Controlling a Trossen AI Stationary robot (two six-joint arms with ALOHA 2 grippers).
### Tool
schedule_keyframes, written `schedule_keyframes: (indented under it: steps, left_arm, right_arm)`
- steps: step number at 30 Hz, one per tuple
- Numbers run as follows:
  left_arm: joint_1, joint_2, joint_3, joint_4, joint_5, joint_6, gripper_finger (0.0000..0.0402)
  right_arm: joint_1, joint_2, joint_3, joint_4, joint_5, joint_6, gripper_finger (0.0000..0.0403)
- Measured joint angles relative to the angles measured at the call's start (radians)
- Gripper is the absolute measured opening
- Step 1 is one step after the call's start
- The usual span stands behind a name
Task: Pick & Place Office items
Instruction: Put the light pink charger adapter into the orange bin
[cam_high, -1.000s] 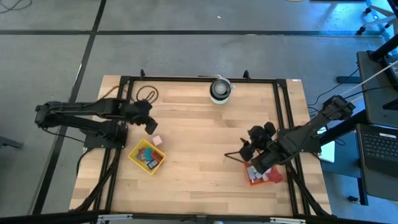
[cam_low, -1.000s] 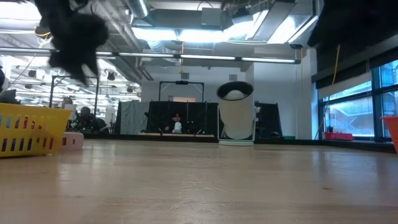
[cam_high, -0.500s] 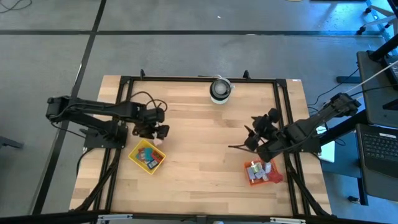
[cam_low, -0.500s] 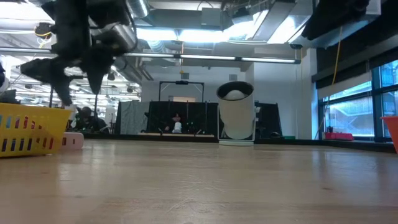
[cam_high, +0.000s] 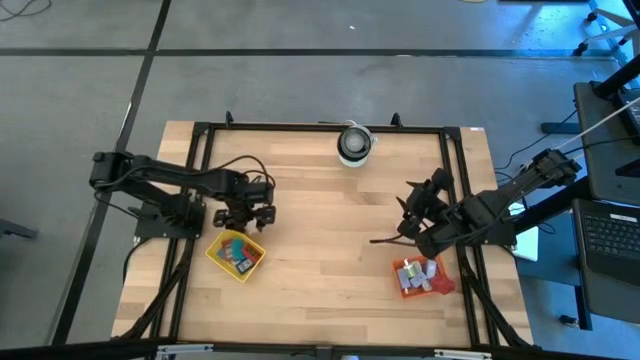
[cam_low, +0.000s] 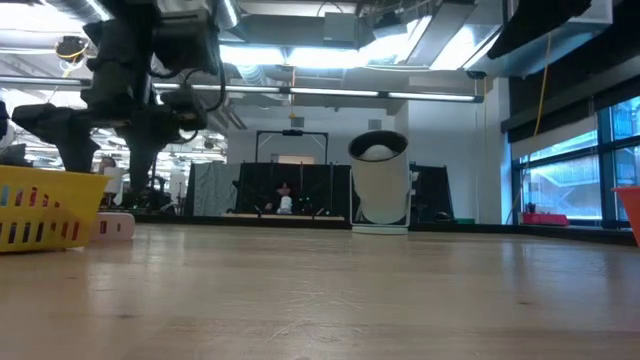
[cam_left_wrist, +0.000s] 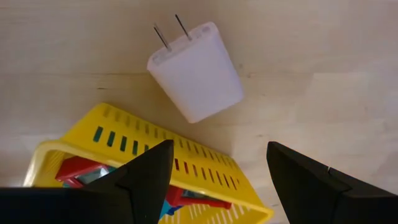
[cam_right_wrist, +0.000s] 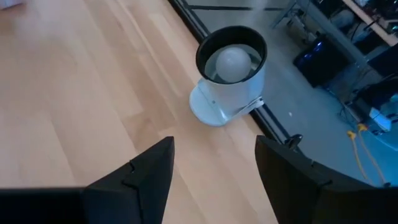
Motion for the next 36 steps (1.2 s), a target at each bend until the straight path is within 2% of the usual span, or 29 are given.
schedule_keyframes:
  steps: [10,23,30,36]
  left_arm:
    - [0.053,0.039,0.000,-0.004,-0.006,-0.013,0.0255]
    - [0.174,0.168,0.000,-0.004,0.030,0.142,0.0258]
    - [0.191,0.204,0.000,0.031,0.027,0.147,0.0262]
    - [0.193,0.231,-0.001,0.028,0.023,0.181,0.0261]
  right_arm:
    - [-0.019,0.000,0.000,0.002,0.017,-0.058,0.0224]
    - [0.016,-0.001,0.000,0.006,-0.004,-0.048,0.0220]
    - [0.048,-0.001,0.000,0.007,-0.018,-0.026,0.0193]
    - [0.052,-0.001,0.000,0.009,-0.020,-0.019,0.0196]
